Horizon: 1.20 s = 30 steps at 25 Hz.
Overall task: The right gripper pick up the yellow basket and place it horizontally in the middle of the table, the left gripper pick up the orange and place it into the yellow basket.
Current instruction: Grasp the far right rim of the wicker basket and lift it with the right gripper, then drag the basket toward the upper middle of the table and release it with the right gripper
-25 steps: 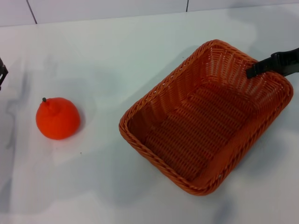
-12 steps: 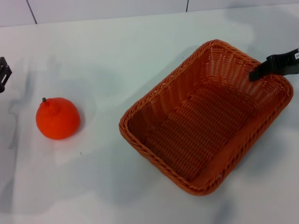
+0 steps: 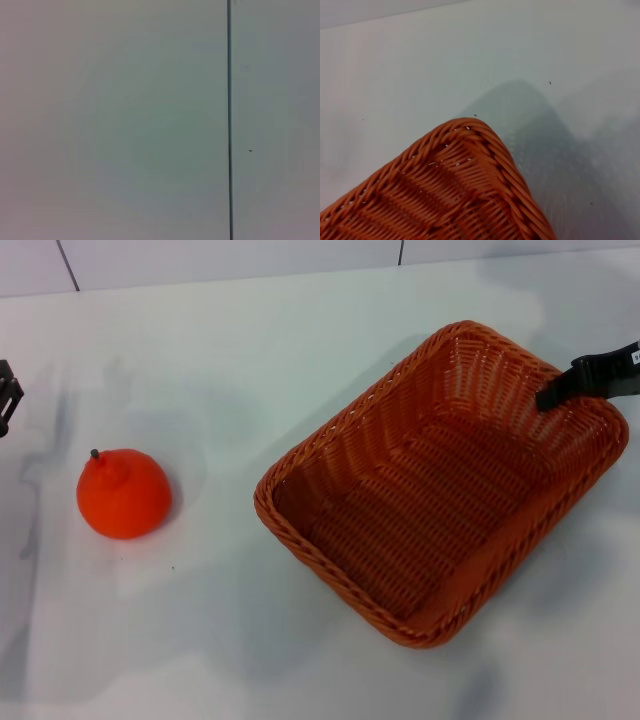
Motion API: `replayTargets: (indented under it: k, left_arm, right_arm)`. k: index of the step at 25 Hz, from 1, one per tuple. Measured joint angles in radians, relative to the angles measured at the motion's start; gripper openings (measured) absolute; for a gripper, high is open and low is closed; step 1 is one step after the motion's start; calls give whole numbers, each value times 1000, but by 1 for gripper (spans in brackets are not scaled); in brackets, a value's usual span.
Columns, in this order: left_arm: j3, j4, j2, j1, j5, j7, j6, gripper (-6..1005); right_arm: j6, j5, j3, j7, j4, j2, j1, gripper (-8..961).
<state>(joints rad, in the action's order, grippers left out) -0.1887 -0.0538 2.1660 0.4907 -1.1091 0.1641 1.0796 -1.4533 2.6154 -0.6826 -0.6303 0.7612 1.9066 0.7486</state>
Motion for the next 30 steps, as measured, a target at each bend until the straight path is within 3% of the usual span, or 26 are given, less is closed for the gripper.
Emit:
replayTargets:
  k: [11, 22, 30]
  left_arm:
    - [0, 2, 0, 0, 0, 0, 4, 900]
    - [-17, 1, 0, 6, 0, 0, -5, 902]
    - [-19, 1, -1, 8, 0, 0, -7, 901]
  right_arm:
    - [7, -19, 23, -32, 4, 0, -6, 254]
    - [22, -154, 82, -76, -5, -2, -54, 233]
    - [41, -203, 102, -82, -16, 9, -69, 222]
